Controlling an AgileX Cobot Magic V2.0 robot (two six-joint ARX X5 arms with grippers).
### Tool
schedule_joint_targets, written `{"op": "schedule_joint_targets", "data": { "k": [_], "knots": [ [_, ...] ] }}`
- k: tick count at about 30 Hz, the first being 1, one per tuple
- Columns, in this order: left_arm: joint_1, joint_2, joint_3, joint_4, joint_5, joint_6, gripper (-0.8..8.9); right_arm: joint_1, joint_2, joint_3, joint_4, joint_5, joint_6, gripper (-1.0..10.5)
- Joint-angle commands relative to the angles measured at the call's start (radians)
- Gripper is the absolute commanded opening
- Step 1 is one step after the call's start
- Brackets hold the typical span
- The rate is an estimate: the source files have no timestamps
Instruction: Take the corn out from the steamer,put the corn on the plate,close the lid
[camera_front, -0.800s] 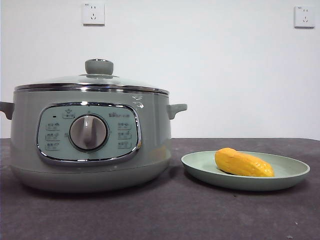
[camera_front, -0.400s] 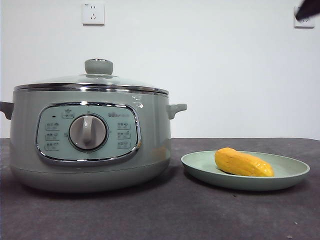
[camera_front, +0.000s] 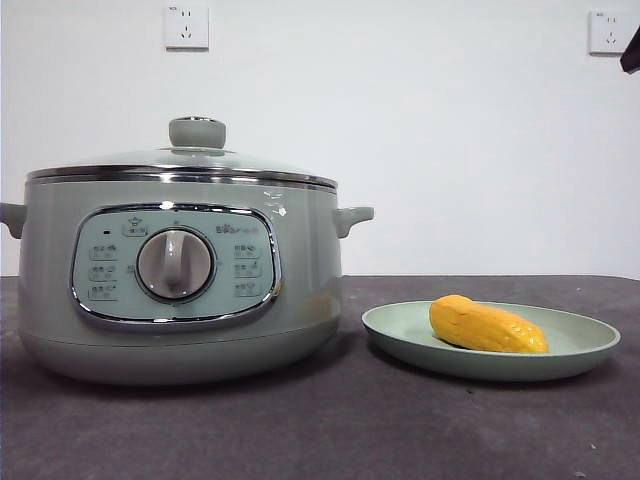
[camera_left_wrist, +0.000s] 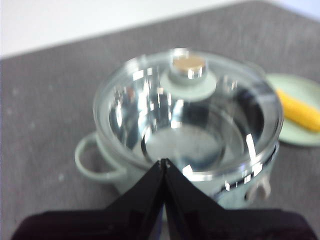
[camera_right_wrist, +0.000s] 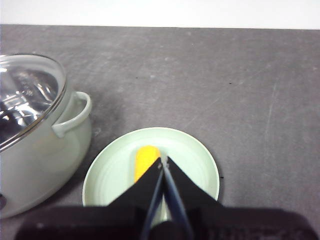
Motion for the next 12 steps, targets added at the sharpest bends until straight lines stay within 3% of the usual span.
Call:
{"op": "schedule_joint_targets", "data": {
  "k": [1, 12],
  "knots": [
    [-0.002, 0.005, -0.006, -0.018, -0.002, -0.010, -0.03, -0.002, -0.002, -0.007, -0.005, 0.004, 0.027, 0.0],
    [-0.003, 0.005, -0.006, -0.028, -0.002, -0.010, -0.03, -0.002, -0.002, -0.006, -0.009, 0.005, 0.027, 0.0]
  ]
}}
